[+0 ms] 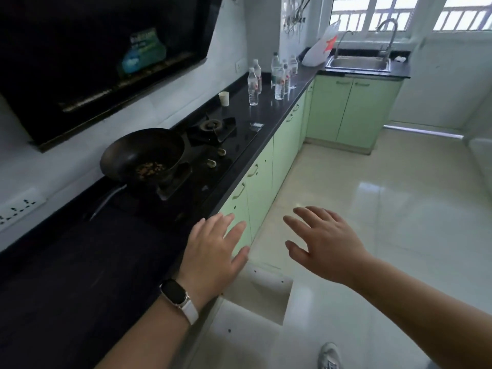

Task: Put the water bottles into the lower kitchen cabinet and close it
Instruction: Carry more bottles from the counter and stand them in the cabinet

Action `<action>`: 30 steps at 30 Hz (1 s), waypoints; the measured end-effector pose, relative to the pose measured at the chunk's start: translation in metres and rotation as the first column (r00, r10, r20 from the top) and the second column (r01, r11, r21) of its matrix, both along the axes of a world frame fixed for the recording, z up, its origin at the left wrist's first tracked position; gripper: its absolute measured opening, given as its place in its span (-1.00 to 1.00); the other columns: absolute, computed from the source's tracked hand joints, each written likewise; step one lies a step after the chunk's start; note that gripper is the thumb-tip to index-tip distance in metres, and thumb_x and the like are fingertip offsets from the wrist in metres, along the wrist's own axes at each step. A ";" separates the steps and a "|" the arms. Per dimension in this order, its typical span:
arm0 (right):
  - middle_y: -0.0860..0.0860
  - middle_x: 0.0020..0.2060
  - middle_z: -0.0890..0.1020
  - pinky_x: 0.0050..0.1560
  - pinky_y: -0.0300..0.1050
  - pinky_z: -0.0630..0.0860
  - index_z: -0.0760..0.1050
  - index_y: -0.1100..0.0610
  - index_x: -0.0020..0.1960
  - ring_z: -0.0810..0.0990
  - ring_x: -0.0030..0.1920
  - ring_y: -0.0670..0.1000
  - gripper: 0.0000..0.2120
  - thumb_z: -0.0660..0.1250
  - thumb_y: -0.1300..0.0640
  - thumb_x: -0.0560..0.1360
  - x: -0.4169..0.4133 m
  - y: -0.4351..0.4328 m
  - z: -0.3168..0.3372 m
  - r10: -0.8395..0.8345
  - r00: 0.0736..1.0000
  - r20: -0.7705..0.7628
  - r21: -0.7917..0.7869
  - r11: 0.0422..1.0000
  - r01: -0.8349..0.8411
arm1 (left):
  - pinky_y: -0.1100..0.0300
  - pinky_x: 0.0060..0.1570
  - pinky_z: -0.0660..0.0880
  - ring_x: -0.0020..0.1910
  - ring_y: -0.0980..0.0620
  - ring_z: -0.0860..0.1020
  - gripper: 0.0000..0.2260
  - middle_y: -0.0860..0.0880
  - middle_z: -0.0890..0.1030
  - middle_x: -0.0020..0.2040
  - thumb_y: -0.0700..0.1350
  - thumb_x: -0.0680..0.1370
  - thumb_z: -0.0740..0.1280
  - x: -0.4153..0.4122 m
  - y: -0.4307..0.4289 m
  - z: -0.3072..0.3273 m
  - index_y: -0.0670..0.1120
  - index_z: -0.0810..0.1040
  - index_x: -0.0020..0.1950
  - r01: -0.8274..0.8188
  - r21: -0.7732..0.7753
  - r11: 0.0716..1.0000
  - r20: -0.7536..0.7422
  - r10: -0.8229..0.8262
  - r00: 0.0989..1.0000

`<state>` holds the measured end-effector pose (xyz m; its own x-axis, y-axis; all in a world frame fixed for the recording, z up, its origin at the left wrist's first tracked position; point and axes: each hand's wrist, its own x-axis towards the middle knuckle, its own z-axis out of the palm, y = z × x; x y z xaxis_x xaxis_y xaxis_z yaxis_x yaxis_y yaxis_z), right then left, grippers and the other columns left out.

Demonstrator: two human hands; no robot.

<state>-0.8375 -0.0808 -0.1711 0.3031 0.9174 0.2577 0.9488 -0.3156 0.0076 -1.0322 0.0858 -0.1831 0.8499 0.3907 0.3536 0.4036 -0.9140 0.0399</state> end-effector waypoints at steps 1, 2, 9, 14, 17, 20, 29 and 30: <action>0.09 0.18 0.61 0.18 0.08 0.50 0.54 0.06 0.28 0.57 0.19 0.19 -0.51 0.16 -0.19 0.50 0.014 0.000 0.000 -0.001 1.000 -0.004 0.001 1.000 0.001 | -0.21 0.27 0.46 0.31 -0.16 0.54 -0.58 -0.10 0.61 0.28 0.14 0.54 0.23 0.015 -0.002 0.000 -0.03 0.59 0.29 0.003 0.003 1.000 -0.006 -0.003 1.000; 0.09 0.18 0.61 0.18 0.08 0.51 0.54 0.06 0.27 0.57 0.19 0.19 -0.51 0.16 -0.20 0.50 0.028 0.000 0.000 -0.001 1.000 -0.010 0.005 1.000 0.001 | -0.20 0.28 0.46 0.31 -0.15 0.53 -0.58 -0.10 0.60 0.28 0.14 0.54 0.23 0.030 -0.003 0.000 -0.02 0.59 0.30 0.008 0.005 1.000 -0.010 -0.008 1.000; 0.11 0.16 0.62 0.18 0.08 0.49 0.56 0.07 0.26 0.58 0.16 0.19 -0.51 0.16 -0.20 0.50 0.146 -0.008 -0.004 -0.007 0.999 -0.038 0.031 0.999 0.008 | -0.19 0.28 0.45 0.29 -0.17 0.54 -0.58 -0.10 0.61 0.27 0.14 0.55 0.22 0.160 -0.011 0.004 -0.04 0.60 0.28 0.047 0.039 0.998 -0.016 -0.046 0.999; 0.09 0.16 0.61 0.19 0.08 0.48 0.56 0.06 0.27 0.57 0.18 0.19 -0.49 0.15 -0.21 0.50 0.232 -0.026 0.006 -0.042 0.999 -0.028 0.035 0.998 0.043 | -0.21 0.27 0.45 0.29 -0.18 0.54 -0.59 -0.11 0.61 0.26 0.13 0.55 0.22 0.251 -0.024 0.008 -0.04 0.58 0.28 0.095 0.059 0.994 0.001 -0.095 0.995; 0.09 0.17 0.61 0.21 0.09 0.48 0.55 0.06 0.27 0.56 0.20 0.20 -0.49 0.14 -0.21 0.50 0.272 -0.038 0.012 -0.075 0.997 -0.026 0.044 0.996 0.076 | -0.20 0.27 0.45 0.28 -0.19 0.55 -0.59 -0.12 0.61 0.26 0.13 0.55 0.22 0.298 -0.030 0.013 -0.04 0.57 0.29 0.127 0.070 0.989 0.015 -0.128 0.992; 0.10 0.17 0.62 0.20 0.08 0.48 0.56 0.07 0.27 0.57 0.19 0.20 -0.49 0.13 -0.21 0.50 0.302 -0.050 0.015 -0.121 0.992 -0.025 0.067 0.990 0.122 | -0.20 0.26 0.44 0.28 -0.19 0.55 -0.58 -0.12 0.61 0.26 0.13 0.55 0.21 0.338 -0.033 0.016 -0.05 0.58 0.28 0.160 0.073 0.984 0.006 -0.161 0.987; 0.10 0.17 0.62 0.19 0.07 0.48 0.57 0.06 0.26 0.57 0.18 0.20 -0.49 0.15 -0.21 0.48 0.377 -0.051 0.018 -0.267 0.963 -0.034 0.095 0.958 0.269 | -0.18 0.29 0.40 0.27 -0.19 0.55 -0.58 -0.12 0.61 0.26 0.14 0.55 0.20 0.438 -0.009 0.018 -0.06 0.60 0.27 0.274 0.091 0.957 0.007 -0.275 0.961; 0.10 0.17 0.62 0.19 0.07 0.48 0.57 0.06 0.26 0.57 0.18 0.20 -0.49 0.15 -0.21 0.48 0.385 -0.047 0.017 -0.278 0.960 -0.032 0.090 0.956 0.280 | -0.18 0.28 0.40 0.27 -0.19 0.55 -0.58 -0.12 0.61 0.26 0.14 0.55 0.21 0.449 -0.003 0.016 -0.06 0.60 0.27 0.282 0.089 0.955 0.012 -0.284 0.959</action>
